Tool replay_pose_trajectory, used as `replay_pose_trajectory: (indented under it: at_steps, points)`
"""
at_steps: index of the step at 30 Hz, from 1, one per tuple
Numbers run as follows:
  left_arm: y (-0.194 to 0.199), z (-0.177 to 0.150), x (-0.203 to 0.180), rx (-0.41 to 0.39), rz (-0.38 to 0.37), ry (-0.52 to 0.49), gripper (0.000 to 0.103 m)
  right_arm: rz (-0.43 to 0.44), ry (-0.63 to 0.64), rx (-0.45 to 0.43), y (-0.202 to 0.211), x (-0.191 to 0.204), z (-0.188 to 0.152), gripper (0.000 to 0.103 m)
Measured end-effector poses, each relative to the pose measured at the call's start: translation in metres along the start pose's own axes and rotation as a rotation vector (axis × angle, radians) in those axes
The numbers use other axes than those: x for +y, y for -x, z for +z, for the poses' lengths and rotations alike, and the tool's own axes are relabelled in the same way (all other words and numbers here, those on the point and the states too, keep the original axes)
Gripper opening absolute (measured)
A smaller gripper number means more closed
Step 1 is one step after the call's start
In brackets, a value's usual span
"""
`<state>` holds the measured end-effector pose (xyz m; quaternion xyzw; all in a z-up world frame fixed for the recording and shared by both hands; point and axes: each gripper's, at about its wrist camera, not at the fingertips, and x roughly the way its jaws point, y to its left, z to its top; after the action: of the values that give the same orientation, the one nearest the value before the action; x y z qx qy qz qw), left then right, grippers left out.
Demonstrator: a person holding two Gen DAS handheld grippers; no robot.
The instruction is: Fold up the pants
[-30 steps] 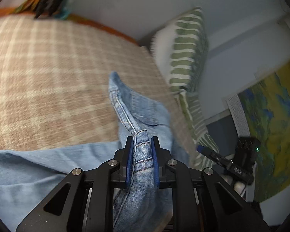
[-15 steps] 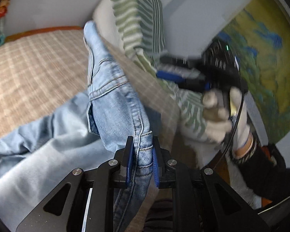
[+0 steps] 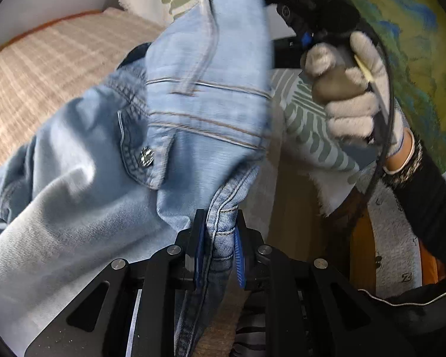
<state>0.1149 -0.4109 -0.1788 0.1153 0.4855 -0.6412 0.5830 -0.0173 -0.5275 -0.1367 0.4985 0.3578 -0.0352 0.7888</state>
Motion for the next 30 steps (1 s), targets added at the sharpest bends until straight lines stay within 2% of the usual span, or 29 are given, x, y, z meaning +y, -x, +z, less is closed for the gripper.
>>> replay_pose_trajectory:
  at_steps: [4,6,8,11,18,22,24,26,28,30]
  points:
    - [0.003,-0.004,-0.003,0.013,0.002,0.009,0.016,0.011,-0.014,0.059,-0.012,-0.004,0.002,0.070]
    - [0.003,0.000,-0.011,0.026,0.023,-0.037,0.016,0.017,-0.022,0.083,-0.016,-0.009,0.001,0.070]
    - [0.002,-0.004,-0.019,0.050,0.041,-0.087,0.016,0.063,-0.056,0.103,-0.017,-0.017,-0.001,0.070]
    - [-0.007,-0.007,-0.025,0.083,0.048,-0.108,0.016,0.100,-0.083,0.113,-0.012,-0.025,-0.005,0.070]
    - [-0.012,-0.007,-0.024,0.099,0.046,-0.089,0.016,0.063,-0.083,0.130,0.004,-0.037,-0.013,0.070]
    - [0.011,-0.006,-0.012,0.055,0.025,-0.035,0.017,-0.048,-0.029,0.158,-0.005,-0.039,-0.023,0.069]
    - [0.033,-0.008,-0.003,0.010,0.027,0.014,0.018,-0.071,-0.011,0.163,-0.011,-0.041,-0.028,0.057]
    - [0.060,-0.011,0.010,-0.041,0.028,0.067,0.018,-0.107,0.007,0.167,-0.018,-0.045,-0.029,0.054]
    - [0.083,-0.015,0.021,-0.084,0.053,0.097,0.018,-0.155,0.032,0.167,-0.026,-0.047,-0.028,0.049]
    - [0.116,-0.026,0.039,-0.138,0.142,0.127,0.018,-0.201,0.053,0.151,-0.032,-0.048,-0.023,0.042]
